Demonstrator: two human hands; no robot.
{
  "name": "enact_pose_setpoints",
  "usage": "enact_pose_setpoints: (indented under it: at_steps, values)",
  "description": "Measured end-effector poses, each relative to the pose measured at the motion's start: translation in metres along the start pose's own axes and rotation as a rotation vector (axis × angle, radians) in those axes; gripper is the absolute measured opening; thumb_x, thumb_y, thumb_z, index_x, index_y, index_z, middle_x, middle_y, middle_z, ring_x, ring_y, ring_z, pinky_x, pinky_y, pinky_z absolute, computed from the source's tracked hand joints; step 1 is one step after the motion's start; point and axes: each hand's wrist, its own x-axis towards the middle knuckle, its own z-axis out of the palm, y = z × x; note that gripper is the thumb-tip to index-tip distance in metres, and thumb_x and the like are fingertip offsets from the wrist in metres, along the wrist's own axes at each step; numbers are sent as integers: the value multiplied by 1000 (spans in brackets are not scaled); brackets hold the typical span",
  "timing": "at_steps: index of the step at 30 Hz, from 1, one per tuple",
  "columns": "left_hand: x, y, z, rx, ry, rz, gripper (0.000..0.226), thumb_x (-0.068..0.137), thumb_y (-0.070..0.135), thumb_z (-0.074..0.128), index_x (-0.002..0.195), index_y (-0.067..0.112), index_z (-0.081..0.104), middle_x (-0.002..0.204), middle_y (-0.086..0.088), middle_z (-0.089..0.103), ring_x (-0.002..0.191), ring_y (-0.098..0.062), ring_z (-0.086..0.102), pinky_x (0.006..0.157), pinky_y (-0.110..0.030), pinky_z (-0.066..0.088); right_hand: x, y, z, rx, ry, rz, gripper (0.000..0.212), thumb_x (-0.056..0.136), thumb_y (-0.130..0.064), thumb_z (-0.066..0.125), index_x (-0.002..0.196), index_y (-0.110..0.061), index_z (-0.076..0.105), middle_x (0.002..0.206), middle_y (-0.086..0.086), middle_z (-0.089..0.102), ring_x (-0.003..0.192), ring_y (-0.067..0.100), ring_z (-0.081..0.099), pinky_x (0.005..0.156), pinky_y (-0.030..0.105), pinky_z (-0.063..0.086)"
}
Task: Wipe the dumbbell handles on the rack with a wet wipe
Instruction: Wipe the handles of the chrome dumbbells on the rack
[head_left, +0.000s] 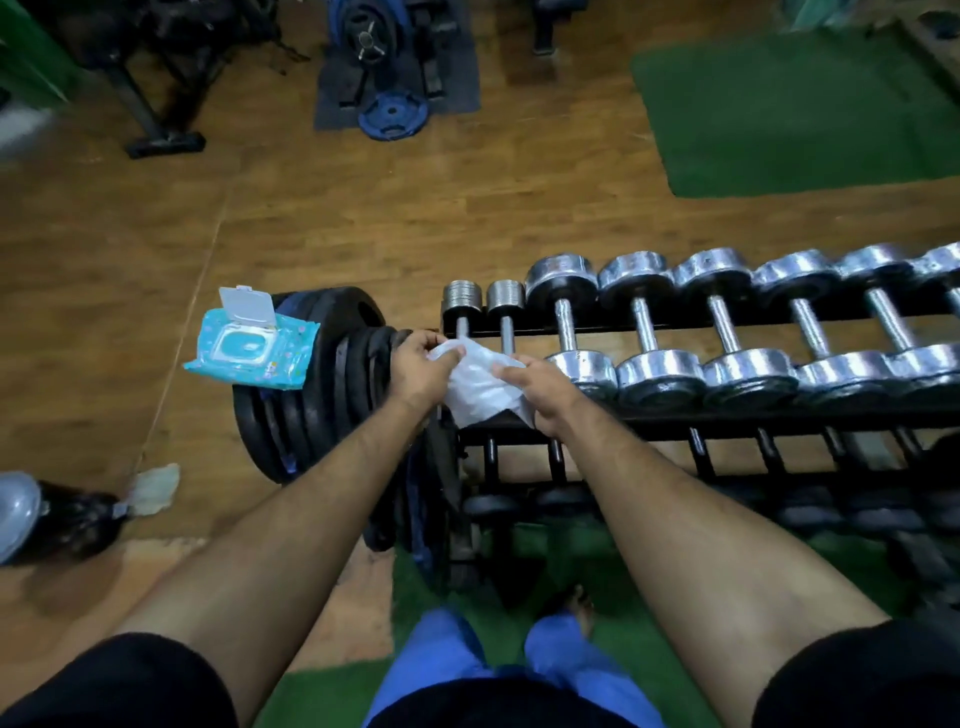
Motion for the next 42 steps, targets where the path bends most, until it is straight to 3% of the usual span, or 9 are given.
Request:
enact_pose_setpoints:
  at_steps: [5, 8, 12, 18, 25, 29, 33, 37, 42]
  values:
    - [-14, -4, 11, -395, -86, -315, 32, 87, 30, 70, 101, 2, 70, 101, -20, 73, 93, -36, 69, 81, -42, 56, 8, -4, -14, 51, 8, -5, 16, 99, 3, 48, 98, -9, 59, 94, 15, 68, 66, 19, 69, 59, 28, 58]
    - [-17, -7, 18, -568, -195, -444, 28, 97, 19, 55, 116, 2, 65, 110, -20, 71, 89, -29, 70, 68, -32, 58, 12, -5, -14, 84, -37, 38, 21, 98, 4, 45, 107, -9, 58, 100, 17, 69, 77, 26, 68, 68, 35, 58]
    - [-7, -15, 26, -549, -103, -409, 18, 93, 3, 58, 109, 4, 66, 103, -20, 71, 81, -28, 70, 66, -35, 59, 26, -7, -9, 2, 60, 87, 34, 90, 7, 38, 108, -12, 61, 100, 16, 69, 81, 30, 66, 72, 40, 55]
    - [19, -24, 22, -411, -91, -333, 17, 91, -2, 64, 104, 9, 63, 99, -15, 71, 82, -28, 71, 71, -39, 61, 49, -13, -1, -277, 82, 102, 17, 86, -4, 68, 102, -9, 65, 105, 19, 72, 91, 35, 70, 88, 55, 55]
    - [49, -31, 16, -465, -132, -459, 26, 88, -16, 51, 97, 3, 66, 90, -18, 70, 77, -31, 67, 67, -36, 59, 69, -24, 6, -212, 174, 158, 26, 97, 3, 45, 90, -17, 60, 84, 10, 67, 62, 21, 63, 48, 27, 54]
    - [61, -33, 24, -431, -27, -477, 33, 87, -18, 45, 78, 7, 64, 73, -14, 67, 54, -22, 64, 47, -26, 53, 81, -32, 0, -41, 105, 331, 17, 95, -20, 44, 97, -15, 61, 107, 12, 65, 85, 29, 64, 75, 44, 57]
    - [69, -31, 33, -427, -32, -418, 37, 87, -19, 43, 69, 9, 58, 68, -9, 64, 51, -18, 61, 45, -22, 49, 99, -44, -10, -165, 32, 444, 41, 93, -53, 50, 83, -16, 66, 85, 5, 70, 70, 22, 64, 62, 31, 54]
    - [73, -26, 40, -447, -18, -407, 34, 89, -15, 45, 76, 11, 61, 77, -11, 66, 65, -25, 62, 57, -29, 54, 112, -50, -12, -289, -63, 482, 13, 98, -16, 56, 93, -10, 66, 76, 9, 72, 57, 19, 67, 54, 29, 55]
    - [67, -21, 54, -516, 67, -609, 16, 86, 12, 58, 97, 11, 69, 101, -11, 71, 94, -31, 68, 87, -45, 55, 128, -56, -33, -309, -32, 265, 21, 90, 7, 59, 85, -12, 66, 79, 10, 68, 58, 18, 63, 51, 26, 53]
